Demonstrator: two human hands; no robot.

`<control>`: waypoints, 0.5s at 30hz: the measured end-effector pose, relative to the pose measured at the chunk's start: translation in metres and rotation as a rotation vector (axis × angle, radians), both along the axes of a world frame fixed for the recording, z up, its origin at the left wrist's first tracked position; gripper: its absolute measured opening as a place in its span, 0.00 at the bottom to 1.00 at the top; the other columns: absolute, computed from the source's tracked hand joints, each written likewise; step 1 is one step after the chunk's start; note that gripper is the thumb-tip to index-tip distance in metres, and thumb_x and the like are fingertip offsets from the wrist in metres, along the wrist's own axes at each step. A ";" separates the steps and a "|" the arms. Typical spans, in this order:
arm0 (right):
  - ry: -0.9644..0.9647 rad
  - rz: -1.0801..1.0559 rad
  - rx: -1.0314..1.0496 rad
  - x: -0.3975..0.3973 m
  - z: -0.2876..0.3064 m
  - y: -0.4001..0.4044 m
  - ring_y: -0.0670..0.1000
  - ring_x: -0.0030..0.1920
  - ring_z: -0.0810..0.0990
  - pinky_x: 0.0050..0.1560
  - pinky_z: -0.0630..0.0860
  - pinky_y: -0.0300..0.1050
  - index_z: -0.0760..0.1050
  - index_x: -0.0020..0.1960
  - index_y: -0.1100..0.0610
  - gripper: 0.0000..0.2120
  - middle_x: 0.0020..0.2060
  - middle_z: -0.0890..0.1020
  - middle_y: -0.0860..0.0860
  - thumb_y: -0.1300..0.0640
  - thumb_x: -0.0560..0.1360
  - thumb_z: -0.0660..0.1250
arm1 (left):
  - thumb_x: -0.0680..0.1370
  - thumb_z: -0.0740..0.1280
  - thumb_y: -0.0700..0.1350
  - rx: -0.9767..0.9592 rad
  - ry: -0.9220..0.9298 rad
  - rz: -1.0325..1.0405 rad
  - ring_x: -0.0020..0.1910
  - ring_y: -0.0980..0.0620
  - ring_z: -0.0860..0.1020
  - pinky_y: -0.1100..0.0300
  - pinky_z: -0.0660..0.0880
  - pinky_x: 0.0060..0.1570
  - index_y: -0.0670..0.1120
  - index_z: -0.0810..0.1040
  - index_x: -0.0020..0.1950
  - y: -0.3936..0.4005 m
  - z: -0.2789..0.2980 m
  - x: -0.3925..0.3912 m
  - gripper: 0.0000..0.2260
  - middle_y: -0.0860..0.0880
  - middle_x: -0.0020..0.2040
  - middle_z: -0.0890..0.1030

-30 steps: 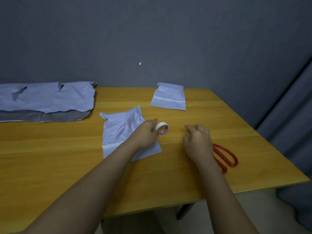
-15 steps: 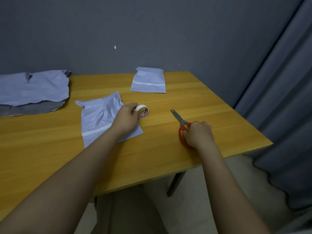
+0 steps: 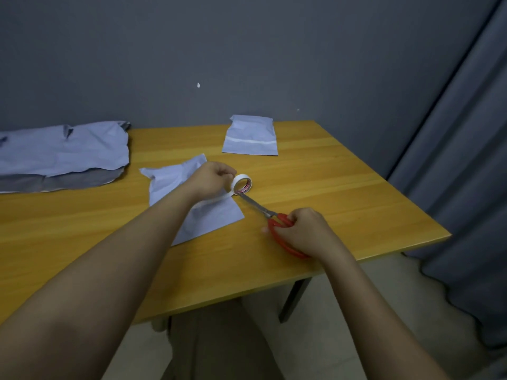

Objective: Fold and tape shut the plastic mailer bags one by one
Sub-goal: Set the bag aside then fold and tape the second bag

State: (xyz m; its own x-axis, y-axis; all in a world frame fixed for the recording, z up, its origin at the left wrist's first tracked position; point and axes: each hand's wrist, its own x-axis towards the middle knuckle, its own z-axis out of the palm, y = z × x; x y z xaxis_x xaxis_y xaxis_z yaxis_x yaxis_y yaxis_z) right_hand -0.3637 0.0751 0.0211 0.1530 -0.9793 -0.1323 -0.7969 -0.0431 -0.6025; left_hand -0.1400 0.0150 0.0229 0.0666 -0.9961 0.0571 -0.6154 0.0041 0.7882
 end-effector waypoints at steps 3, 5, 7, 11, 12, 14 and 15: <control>0.106 0.069 0.015 0.007 0.000 -0.005 0.50 0.31 0.72 0.31 0.67 0.43 0.69 0.34 0.57 0.27 0.29 0.72 0.51 0.32 0.67 0.69 | 0.80 0.64 0.41 0.042 -0.030 -0.036 0.52 0.54 0.73 0.63 0.66 0.50 0.40 0.80 0.56 -0.009 0.007 0.000 0.09 0.48 0.52 0.78; 0.166 0.107 0.047 0.010 0.002 -0.008 0.51 0.33 0.74 0.33 0.68 0.44 0.70 0.34 0.57 0.28 0.30 0.74 0.52 0.31 0.68 0.66 | 0.78 0.66 0.44 0.099 -0.067 -0.079 0.51 0.53 0.75 0.62 0.68 0.48 0.41 0.81 0.54 -0.014 0.009 0.002 0.09 0.47 0.52 0.80; 0.213 0.137 0.076 0.014 0.005 -0.011 0.51 0.33 0.73 0.34 0.68 0.45 0.68 0.32 0.57 0.29 0.30 0.73 0.51 0.30 0.69 0.63 | 0.77 0.68 0.45 0.150 -0.085 -0.110 0.49 0.52 0.76 0.62 0.70 0.43 0.41 0.81 0.53 -0.019 0.010 0.002 0.09 0.46 0.50 0.81; 0.289 0.189 0.120 0.022 0.010 -0.015 0.51 0.33 0.72 0.32 0.66 0.44 0.66 0.31 0.56 0.31 0.30 0.71 0.51 0.28 0.70 0.58 | 0.77 0.69 0.45 0.156 -0.082 -0.132 0.45 0.53 0.75 0.67 0.69 0.38 0.40 0.81 0.49 -0.027 0.009 0.001 0.09 0.45 0.47 0.81; 0.300 0.207 0.136 0.024 0.011 -0.016 0.50 0.33 0.72 0.32 0.66 0.44 0.66 0.31 0.56 0.31 0.30 0.71 0.51 0.28 0.70 0.58 | 0.77 0.69 0.45 0.157 -0.084 -0.137 0.44 0.53 0.75 0.67 0.70 0.38 0.40 0.81 0.49 -0.029 0.009 0.001 0.09 0.45 0.47 0.81; 0.314 0.237 0.164 0.027 0.010 -0.018 0.50 0.33 0.72 0.33 0.67 0.44 0.66 0.31 0.56 0.31 0.29 0.71 0.51 0.28 0.71 0.58 | 0.77 0.69 0.45 0.155 -0.082 -0.139 0.45 0.52 0.76 0.66 0.70 0.40 0.39 0.81 0.49 -0.030 0.010 0.002 0.09 0.44 0.48 0.82; 0.316 0.241 0.169 0.029 0.010 -0.020 0.50 0.32 0.71 0.33 0.67 0.43 0.66 0.31 0.56 0.31 0.29 0.71 0.51 0.28 0.71 0.58 | 0.77 0.69 0.45 0.150 -0.074 -0.137 0.45 0.52 0.76 0.66 0.70 0.40 0.39 0.81 0.49 -0.031 0.011 0.003 0.09 0.44 0.48 0.82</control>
